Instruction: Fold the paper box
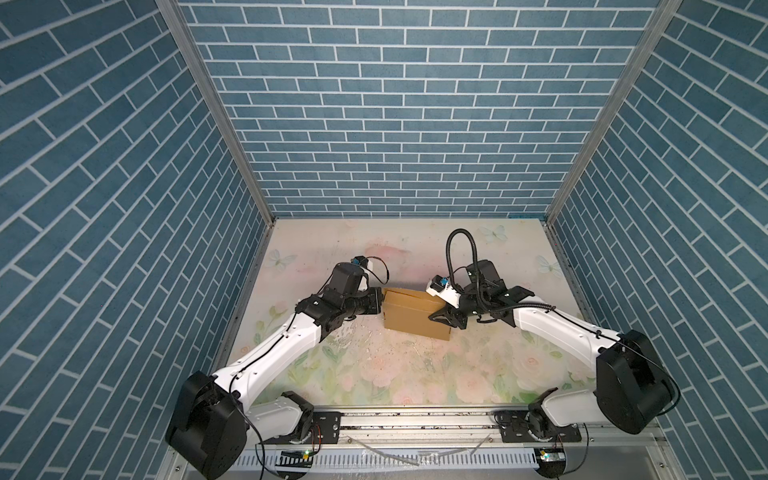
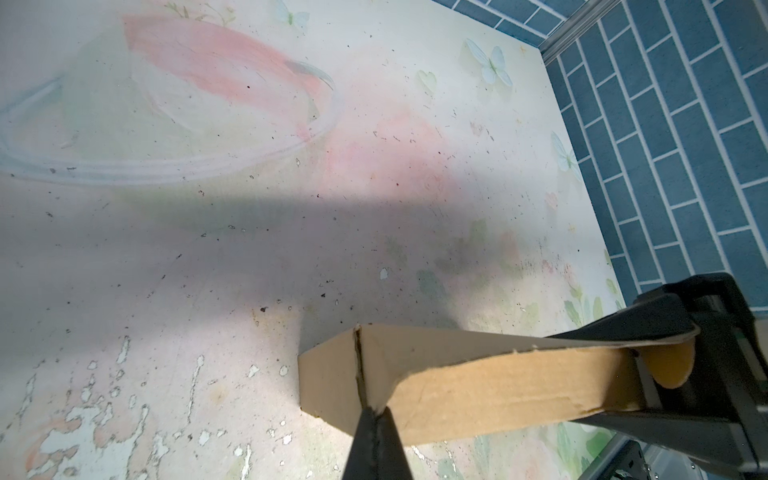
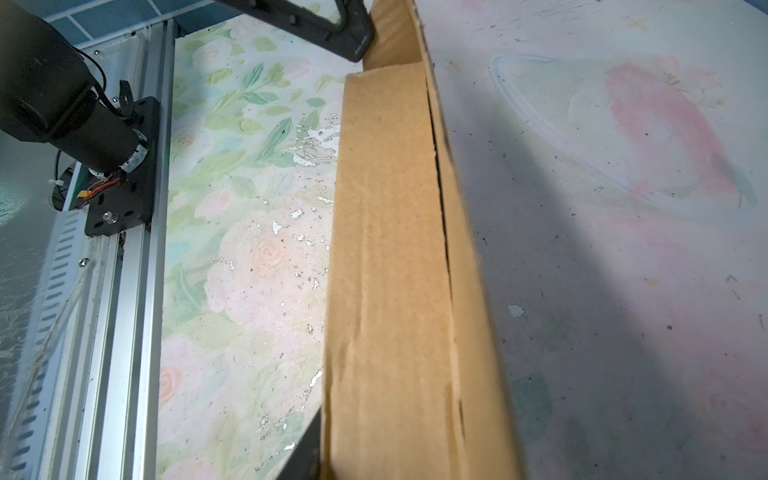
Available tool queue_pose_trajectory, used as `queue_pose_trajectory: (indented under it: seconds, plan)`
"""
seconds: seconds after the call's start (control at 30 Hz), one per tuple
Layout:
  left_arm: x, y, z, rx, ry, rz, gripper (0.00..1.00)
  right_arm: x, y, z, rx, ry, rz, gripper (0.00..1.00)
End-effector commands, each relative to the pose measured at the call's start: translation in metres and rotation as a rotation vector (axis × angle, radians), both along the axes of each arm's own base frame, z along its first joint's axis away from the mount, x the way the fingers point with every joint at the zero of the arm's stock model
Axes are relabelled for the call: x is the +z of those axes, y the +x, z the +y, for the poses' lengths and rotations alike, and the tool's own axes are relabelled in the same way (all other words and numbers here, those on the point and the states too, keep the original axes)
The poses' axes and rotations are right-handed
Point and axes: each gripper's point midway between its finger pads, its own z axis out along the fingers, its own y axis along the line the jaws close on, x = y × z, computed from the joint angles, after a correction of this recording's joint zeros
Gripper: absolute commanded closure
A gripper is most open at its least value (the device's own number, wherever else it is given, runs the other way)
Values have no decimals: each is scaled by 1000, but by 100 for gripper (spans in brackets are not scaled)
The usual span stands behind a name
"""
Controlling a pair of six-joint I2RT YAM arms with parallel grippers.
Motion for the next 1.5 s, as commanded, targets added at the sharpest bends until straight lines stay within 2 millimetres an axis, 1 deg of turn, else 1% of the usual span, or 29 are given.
queue_pose_trajectory:
  seconds: [0.0, 0.3, 0.47, 0.8, 0.93, 1.07, 1.47]
  plan:
    - [-23, -5, 6, 13, 59, 54, 100, -11, -11, -7, -4, -31, 37, 81]
    - [-23, 1, 1, 14, 46, 53, 100, -12, -12, -9, -5, -35, 38, 82]
    - [-24, 1, 0, 15, 48, 52, 100, -13, -13, -9, -7, -39, 42, 79]
    - [-25, -2, 6, 32, 63, 50, 100, -11, -11, -11, -23, -47, 35, 65]
    - [-27, -4, 8, 33, 67, 52, 100, -11, -11, -13, -32, -51, 27, 57]
    - [-27, -4, 9, 36, 68, 52, 100, -11, -11, -15, -38, -53, 22, 52]
    - [-26, -4, 9, 38, 70, 49, 100, -12, -11, -18, -55, -60, 8, 45]
